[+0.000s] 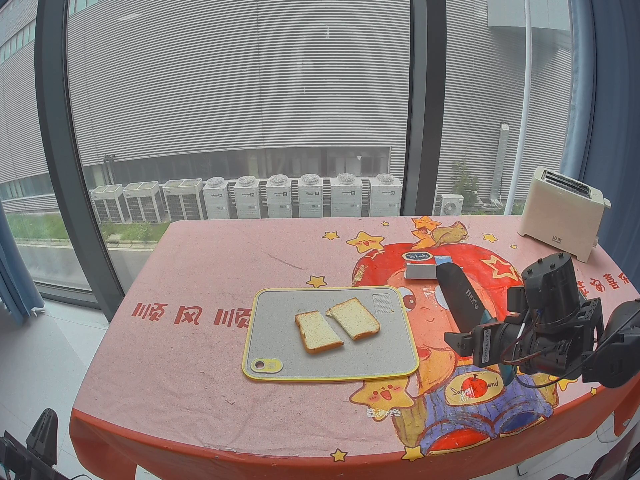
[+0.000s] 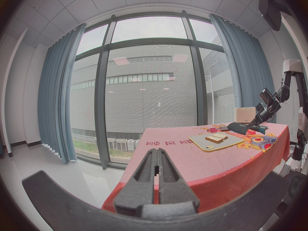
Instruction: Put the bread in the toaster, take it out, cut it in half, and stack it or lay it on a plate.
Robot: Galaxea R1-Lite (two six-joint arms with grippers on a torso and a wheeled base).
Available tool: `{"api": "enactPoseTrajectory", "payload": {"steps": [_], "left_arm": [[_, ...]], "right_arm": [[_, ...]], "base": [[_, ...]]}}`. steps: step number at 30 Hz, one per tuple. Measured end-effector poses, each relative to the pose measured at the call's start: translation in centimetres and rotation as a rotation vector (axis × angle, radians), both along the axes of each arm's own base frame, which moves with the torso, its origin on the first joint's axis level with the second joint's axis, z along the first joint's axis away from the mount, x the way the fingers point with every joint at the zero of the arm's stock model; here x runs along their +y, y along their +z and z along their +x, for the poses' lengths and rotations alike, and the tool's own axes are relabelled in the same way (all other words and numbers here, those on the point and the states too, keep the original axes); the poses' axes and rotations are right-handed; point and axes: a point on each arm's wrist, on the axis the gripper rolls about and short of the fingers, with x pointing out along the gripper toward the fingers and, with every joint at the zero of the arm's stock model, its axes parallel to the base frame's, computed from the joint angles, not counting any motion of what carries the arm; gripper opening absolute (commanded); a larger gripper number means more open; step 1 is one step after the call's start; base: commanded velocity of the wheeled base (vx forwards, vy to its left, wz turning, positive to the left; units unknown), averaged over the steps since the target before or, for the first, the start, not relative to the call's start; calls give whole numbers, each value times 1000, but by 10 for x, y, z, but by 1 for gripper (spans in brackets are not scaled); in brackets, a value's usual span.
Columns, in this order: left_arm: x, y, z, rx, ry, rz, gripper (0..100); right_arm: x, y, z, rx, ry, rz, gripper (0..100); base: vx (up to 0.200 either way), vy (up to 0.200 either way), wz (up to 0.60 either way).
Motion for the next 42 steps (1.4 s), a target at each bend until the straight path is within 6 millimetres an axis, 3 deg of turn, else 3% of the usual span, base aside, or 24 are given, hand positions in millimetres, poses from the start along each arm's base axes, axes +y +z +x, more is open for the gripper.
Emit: {"api": "enactPoseTrajectory", "payload": {"steps": [14, 28, 42], "left_arm": [[0, 0, 0, 0, 0, 0, 0], [0, 0, 0, 0, 0, 0, 0], [0, 0, 0, 0, 0, 0, 0]], "right_arm": [[15, 1, -12, -6, 69, 1, 100], [11, 8, -12, -33, 53, 3, 100], [2, 23, -28, -97, 99, -42, 100]], "base": [[0, 0, 0], [0, 0, 0], [0, 0, 0]]}}
